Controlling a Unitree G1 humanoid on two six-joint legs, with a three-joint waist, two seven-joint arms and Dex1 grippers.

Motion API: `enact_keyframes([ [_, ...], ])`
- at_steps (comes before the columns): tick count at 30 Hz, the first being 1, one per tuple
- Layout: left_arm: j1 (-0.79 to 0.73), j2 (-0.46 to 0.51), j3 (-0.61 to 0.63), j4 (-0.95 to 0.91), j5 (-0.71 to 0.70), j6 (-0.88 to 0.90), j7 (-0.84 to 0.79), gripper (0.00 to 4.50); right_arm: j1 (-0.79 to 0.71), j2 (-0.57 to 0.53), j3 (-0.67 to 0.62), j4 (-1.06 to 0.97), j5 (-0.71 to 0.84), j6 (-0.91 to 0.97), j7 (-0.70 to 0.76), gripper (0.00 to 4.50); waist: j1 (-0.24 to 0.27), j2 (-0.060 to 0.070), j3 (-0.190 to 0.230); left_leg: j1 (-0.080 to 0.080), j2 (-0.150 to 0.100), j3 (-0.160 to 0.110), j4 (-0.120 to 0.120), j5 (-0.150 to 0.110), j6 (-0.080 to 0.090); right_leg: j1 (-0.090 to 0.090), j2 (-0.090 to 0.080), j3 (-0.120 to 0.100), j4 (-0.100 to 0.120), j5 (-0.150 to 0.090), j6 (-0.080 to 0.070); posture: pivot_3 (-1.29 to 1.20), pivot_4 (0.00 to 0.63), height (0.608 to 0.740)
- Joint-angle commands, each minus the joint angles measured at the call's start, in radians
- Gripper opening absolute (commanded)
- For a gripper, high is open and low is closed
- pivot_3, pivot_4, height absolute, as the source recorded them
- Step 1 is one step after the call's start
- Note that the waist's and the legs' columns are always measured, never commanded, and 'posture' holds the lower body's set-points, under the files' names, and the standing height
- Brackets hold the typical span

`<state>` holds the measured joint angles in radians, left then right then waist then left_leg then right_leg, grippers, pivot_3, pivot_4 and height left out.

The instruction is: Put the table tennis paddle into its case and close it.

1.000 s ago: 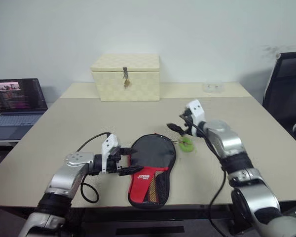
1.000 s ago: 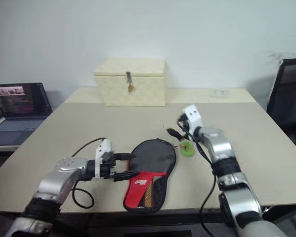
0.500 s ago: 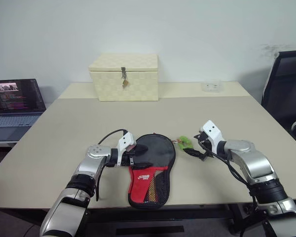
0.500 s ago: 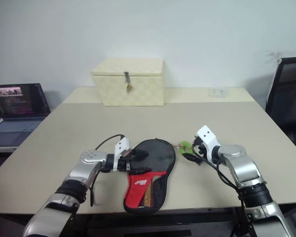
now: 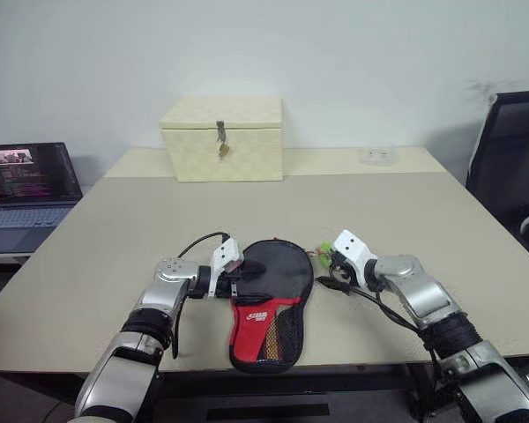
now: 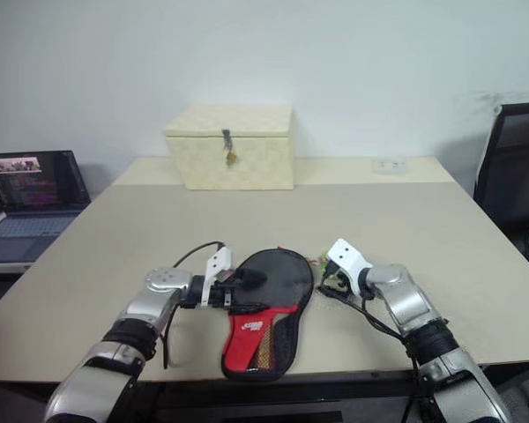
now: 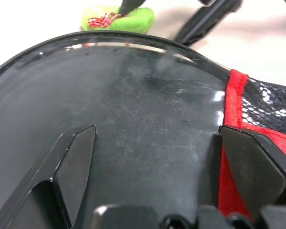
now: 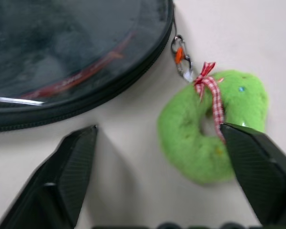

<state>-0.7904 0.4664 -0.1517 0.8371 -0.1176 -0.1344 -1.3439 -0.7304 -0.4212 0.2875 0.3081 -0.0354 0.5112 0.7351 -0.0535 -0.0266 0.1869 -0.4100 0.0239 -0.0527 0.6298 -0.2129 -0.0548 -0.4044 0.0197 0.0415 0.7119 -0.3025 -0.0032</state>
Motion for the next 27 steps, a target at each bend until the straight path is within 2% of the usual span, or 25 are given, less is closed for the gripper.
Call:
enact_keyframes([
  [1,0.016,0.008,-0.039,0.012,0.038,-0.017,-0.057,4.50,-0.018,-0.003,-0.007,0.019,-0.012,0.000,0.003,2.93,0.000,0.000,0.000,0.000,0.000,0.000,0.000,0.000,0.000,0.000,0.000,0.000,0.000,0.000,0.000,0.00,0.150,0.740],
  [10,0.019,0.008,-0.054,0.031,0.060,-0.035,-0.086,4.50,0.036,-0.101,-0.027,-0.114,0.012,0.060,0.091,0.02,0.000,0.000,0.000,0.000,0.000,0.000,0.000,0.000,0.000,0.001,0.000,0.000,-0.001,0.000,0.000,0.00,0.150,0.740],
  [20,-0.007,-0.017,-0.061,0.092,0.074,-0.050,-0.080,4.50,0.254,-0.302,-0.052,-0.602,0.123,0.265,0.219,0.02,0.006,0.001,-0.001,0.000,0.000,0.000,0.000,0.000,0.000,0.001,0.000,0.000,-0.001,-0.003,0.005,0.00,0.150,0.740],
  [27,-0.026,-0.035,-0.063,0.129,0.086,-0.060,-0.077,4.50,0.439,-0.445,-0.060,-0.978,0.294,0.399,0.314,0.02,0.015,0.001,-0.002,0.001,-0.001,-0.001,0.000,0.000,0.000,0.003,0.000,-0.001,-0.003,-0.003,0.005,0.00,0.150,0.740],
])
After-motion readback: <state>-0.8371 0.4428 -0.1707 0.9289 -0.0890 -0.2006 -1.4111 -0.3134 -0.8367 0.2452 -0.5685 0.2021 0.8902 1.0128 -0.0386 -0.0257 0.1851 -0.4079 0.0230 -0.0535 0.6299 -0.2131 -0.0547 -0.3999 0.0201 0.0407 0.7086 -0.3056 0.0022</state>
